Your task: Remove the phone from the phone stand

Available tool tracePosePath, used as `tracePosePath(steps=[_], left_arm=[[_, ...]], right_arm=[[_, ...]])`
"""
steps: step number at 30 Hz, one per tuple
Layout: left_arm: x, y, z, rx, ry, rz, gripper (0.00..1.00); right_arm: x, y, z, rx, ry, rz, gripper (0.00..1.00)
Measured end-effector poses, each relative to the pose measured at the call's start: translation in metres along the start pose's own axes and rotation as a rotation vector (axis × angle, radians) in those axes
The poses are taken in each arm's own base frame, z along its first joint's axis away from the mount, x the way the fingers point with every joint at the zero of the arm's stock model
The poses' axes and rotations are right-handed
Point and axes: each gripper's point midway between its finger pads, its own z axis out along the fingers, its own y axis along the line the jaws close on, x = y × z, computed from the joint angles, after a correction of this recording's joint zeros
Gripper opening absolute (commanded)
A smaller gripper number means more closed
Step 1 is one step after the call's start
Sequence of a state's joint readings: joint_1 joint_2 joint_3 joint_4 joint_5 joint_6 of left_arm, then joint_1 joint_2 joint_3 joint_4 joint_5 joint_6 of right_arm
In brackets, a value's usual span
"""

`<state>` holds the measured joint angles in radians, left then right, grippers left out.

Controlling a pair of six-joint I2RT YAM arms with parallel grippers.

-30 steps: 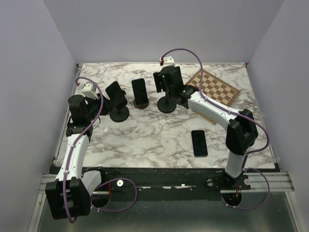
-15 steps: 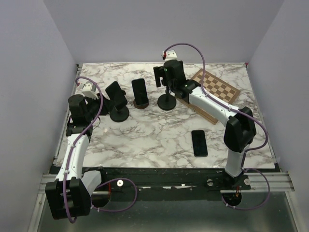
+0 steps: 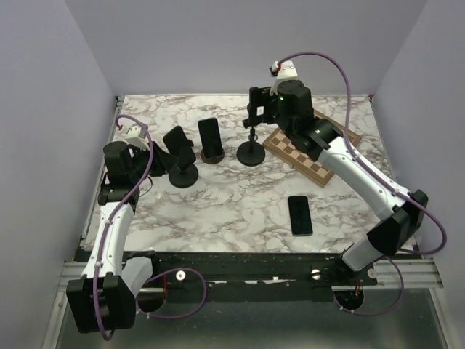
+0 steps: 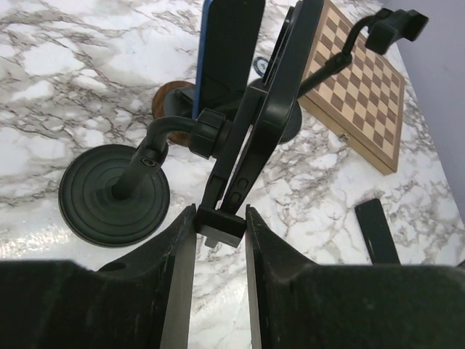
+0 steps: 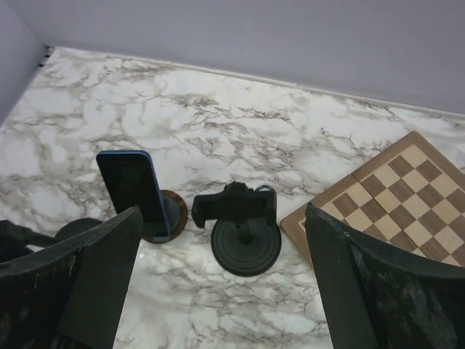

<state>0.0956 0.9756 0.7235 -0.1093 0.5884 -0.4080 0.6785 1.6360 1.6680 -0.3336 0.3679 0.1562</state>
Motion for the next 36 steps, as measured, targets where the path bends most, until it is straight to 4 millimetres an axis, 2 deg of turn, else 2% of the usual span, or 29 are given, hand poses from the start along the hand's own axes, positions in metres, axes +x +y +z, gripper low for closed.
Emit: tracePosePath(steps=[3, 6, 9, 13, 17, 21, 24, 27, 29, 30, 32, 33, 36], left_arm=[[0.006, -0.011, -0.008, 0.03, 0.022, -0.012, 0.0], [0.01, -0.026, -0.017, 0.076, 0.033, -0.017, 0.0], [0.018, -0.042, -0.023, 0.134, 0.045, -0.029, 0.0], [0.045, -0.072, -0.023, 0.245, 0.106, -0.029, 0.0], [0.072, -0.103, -0.018, 0.357, 0.161, -0.015, 0.0], [0.088, -0.127, -0.014, 0.447, 0.174, -0.007, 0.0], [0.093, -0.14, -0.009, 0.482, 0.186, -0.004, 0.0], [0.097, -0.148, -0.004, 0.497, 0.205, 0.0, 0.0], [0.097, -0.151, -0.001, 0.502, 0.208, 0.004, 0.0], [0.098, -0.153, -0.001, 0.505, 0.21, 0.005, 0.03], [0.099, -0.154, 0.0, 0.506, 0.21, 0.008, 0.21], [0.099, -0.154, 0.0, 0.505, 0.209, 0.008, 0.27], [0.097, -0.153, 0.001, 0.495, 0.195, 0.013, 0.43]], right_arm=[[-0.008, -0.004, -0.031, -0.036, -0.024, 0.039, 1.0], [0.0, -0.002, -0.048, -0.083, -0.012, 0.066, 1.0], [0.027, 0.005, -0.052, -0.115, 0.046, 0.078, 1.0], [0.07, 0.021, -0.056, -0.142, 0.149, 0.073, 1.0], [0.091, 0.037, -0.07, -0.184, 0.202, 0.089, 1.0], [0.099, 0.031, -0.092, -0.203, 0.203, 0.119, 1.0], [0.092, 0.027, -0.103, -0.211, 0.182, 0.139, 1.0], [0.086, 0.033, -0.11, -0.24, 0.173, 0.164, 0.98], [0.088, 0.045, -0.117, -0.269, 0.179, 0.168, 0.98], [0.09, 0.054, -0.121, -0.289, 0.182, 0.166, 0.98], [0.094, 0.07, -0.13, -0.322, 0.192, 0.16, 0.99], [0.096, 0.077, -0.134, -0.341, 0.198, 0.159, 0.99], [0.097, 0.083, -0.138, -0.353, 0.204, 0.172, 1.0]])
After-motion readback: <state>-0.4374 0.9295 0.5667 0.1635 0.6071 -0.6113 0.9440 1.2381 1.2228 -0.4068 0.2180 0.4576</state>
